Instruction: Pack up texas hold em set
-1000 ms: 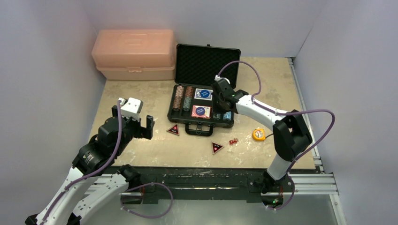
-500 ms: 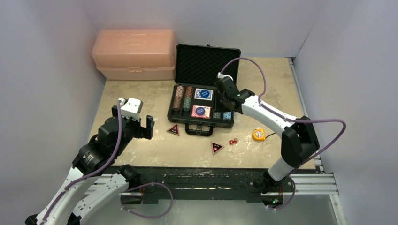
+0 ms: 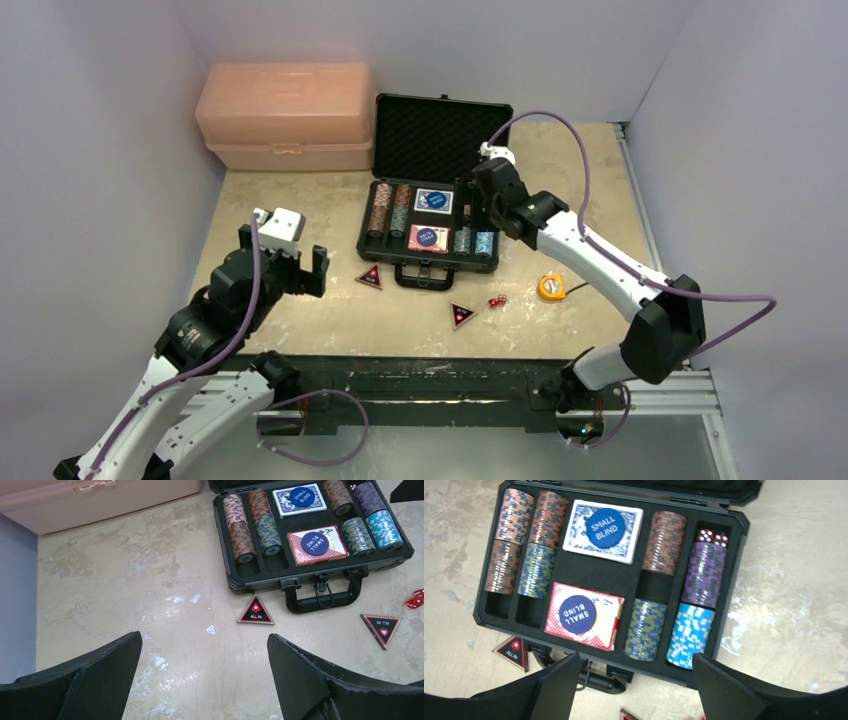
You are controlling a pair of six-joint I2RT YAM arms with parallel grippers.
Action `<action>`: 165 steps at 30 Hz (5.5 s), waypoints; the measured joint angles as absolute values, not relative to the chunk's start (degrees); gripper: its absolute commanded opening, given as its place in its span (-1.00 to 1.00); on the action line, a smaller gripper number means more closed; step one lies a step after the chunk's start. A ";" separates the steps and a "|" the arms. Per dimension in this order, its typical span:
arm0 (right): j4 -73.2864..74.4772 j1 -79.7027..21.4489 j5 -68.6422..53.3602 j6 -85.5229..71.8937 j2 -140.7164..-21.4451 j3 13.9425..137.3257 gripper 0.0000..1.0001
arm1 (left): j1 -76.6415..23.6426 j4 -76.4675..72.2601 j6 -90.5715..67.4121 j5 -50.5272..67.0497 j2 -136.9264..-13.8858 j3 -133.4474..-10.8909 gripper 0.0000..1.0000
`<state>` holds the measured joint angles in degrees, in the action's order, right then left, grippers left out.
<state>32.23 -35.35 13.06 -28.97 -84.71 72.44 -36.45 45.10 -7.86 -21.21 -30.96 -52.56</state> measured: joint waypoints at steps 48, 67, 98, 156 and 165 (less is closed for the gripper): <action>38.89 -35.35 17.41 -54.15 -75.92 46.61 0.06 | -36.45 45.10 -7.86 -20.14 -31.75 -52.51 0.93; 36.03 -35.35 15.70 -54.94 -81.38 44.36 -0.20 | -36.45 45.12 -7.86 -20.16 -31.75 -52.49 0.93; 35.18 -35.35 19.18 -54.15 -83.61 44.36 -1.00 | -36.45 45.12 -7.86 -20.16 -31.75 -52.49 0.93; 28.16 -48.56 13.23 -38.87 -111.92 94.06 -1.00 | -36.45 45.15 -7.86 -21.10 -31.07 -52.49 0.93; 29.58 -48.82 12.38 -39.97 -114.08 94.19 -1.00 | -36.45 45.15 -7.86 -21.26 -31.05 -52.49 0.93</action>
<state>29.58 -48.82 12.38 -39.97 -114.08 94.19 -36.45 45.15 -7.86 -21.26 -31.05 -52.49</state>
